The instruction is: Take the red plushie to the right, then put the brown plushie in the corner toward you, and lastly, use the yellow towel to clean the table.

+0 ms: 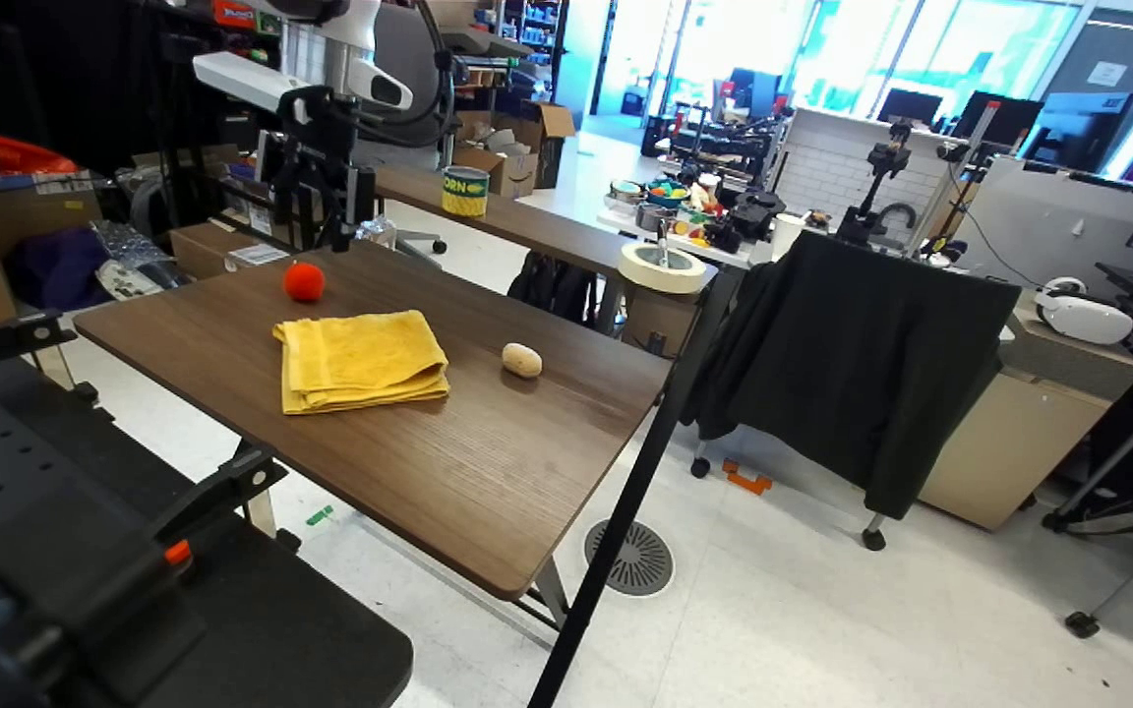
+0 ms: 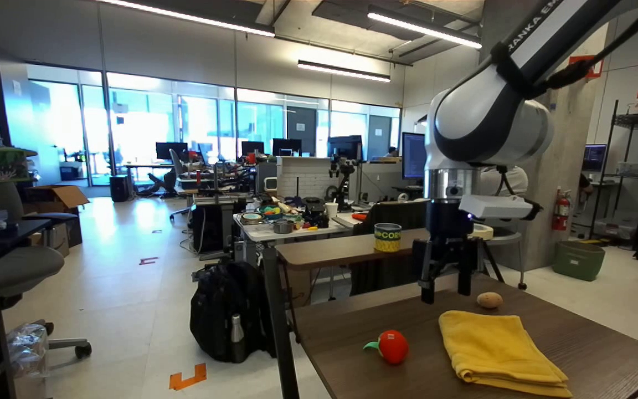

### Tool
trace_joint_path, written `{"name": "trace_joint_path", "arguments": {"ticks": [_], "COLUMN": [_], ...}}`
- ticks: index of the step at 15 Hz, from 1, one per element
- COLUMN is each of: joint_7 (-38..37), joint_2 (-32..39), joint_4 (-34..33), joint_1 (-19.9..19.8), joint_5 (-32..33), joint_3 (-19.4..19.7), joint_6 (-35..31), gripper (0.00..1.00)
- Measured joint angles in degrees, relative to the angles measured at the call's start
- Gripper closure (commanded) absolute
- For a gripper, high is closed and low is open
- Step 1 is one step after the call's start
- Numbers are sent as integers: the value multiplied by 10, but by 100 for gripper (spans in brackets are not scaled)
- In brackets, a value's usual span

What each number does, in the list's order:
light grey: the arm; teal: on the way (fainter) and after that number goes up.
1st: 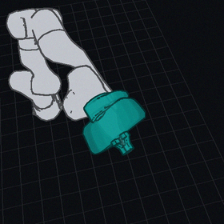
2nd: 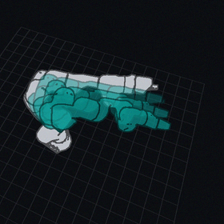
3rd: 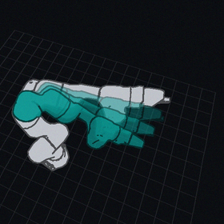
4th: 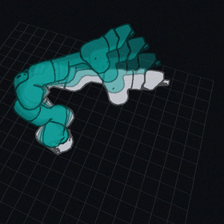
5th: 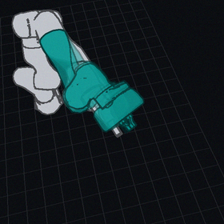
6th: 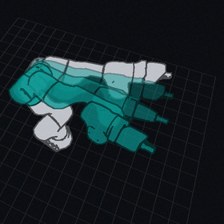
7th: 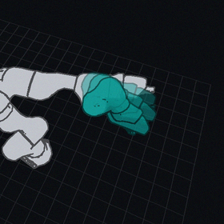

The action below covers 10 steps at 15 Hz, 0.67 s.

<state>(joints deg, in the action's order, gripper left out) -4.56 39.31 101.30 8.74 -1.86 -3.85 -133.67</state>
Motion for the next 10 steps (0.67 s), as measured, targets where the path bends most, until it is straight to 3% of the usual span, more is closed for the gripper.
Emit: {"name": "trace_joint_path", "arguments": {"ticks": [8, 9, 10], "joint_7": [-68, -73, -76], "joint_2": [161, 176, 189], "joint_4": [-148, -168, -185], "joint_1": [64, 71, 76], "joint_5": [-6, -6, -6], "joint_3": [-21, -21, -21], "joint_6": [-68, -68, -66], "gripper": [0, 12, 3]}}
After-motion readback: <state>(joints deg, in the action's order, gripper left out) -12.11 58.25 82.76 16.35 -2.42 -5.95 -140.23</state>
